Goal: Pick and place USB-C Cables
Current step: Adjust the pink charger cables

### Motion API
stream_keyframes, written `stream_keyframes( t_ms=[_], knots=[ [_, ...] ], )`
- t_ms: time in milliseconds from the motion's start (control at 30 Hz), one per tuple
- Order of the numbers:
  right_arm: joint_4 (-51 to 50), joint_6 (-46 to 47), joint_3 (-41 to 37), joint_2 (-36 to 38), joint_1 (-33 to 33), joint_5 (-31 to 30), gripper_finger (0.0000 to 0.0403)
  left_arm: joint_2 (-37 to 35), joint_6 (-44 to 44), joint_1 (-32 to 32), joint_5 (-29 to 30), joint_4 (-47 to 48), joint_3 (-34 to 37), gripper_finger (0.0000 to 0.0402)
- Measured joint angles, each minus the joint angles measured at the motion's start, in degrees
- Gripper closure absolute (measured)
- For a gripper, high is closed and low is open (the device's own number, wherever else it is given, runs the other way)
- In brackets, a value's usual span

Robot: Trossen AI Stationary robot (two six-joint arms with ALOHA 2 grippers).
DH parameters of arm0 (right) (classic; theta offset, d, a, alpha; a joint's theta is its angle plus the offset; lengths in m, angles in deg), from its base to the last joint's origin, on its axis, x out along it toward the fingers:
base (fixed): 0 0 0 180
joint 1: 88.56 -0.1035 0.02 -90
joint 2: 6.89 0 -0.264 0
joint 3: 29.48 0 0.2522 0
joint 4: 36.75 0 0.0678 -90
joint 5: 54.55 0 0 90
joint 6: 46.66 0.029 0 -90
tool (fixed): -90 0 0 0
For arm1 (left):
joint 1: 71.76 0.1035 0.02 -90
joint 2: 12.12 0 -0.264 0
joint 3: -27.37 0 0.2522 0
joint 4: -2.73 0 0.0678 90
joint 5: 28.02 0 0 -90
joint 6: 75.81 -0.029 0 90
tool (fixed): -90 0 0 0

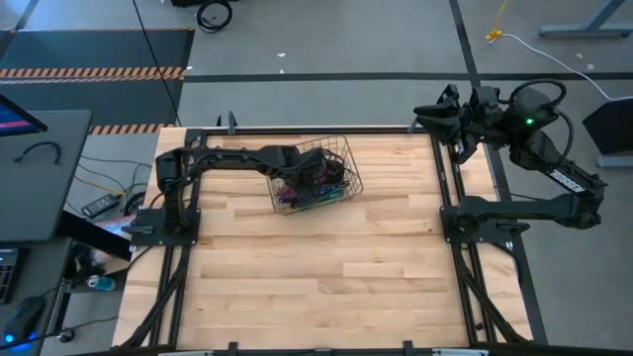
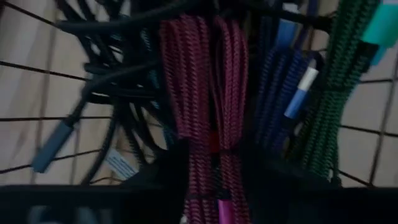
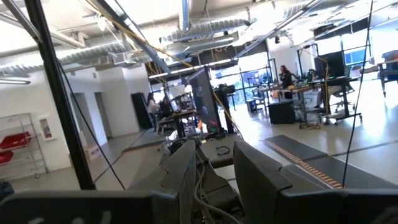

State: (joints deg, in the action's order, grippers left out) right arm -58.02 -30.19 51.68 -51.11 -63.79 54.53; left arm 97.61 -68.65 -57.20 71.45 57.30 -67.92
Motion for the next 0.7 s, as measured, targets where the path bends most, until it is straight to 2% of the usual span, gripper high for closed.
stream_keyframes(
  t_ms=[167,200,433,700],
  knots=[
    [0.8,0.0,0.0,0.0,0.0,-0.1,0.0289,0.2,0.8,0.8,0.8,3.8,-1.4,0.0376],
    [1.2,0.0,0.0,0.0,0.0,-0.1,0.0289,0.2,0.8,1.0,0.8,4.3,-1.4,0.0387],
    [2.1,-0.1,0.0,0.2,0.0,0.0,0.0289,0.2,1.0,1.8,1.8,6.4,-1.5,0.0397],
    [2.0,-0.1,0.0,0.2,0.0,0.1,0.0289,0.2,1.1,2.0,3.1,7.0,-3.5,0.0390]
  ],
)
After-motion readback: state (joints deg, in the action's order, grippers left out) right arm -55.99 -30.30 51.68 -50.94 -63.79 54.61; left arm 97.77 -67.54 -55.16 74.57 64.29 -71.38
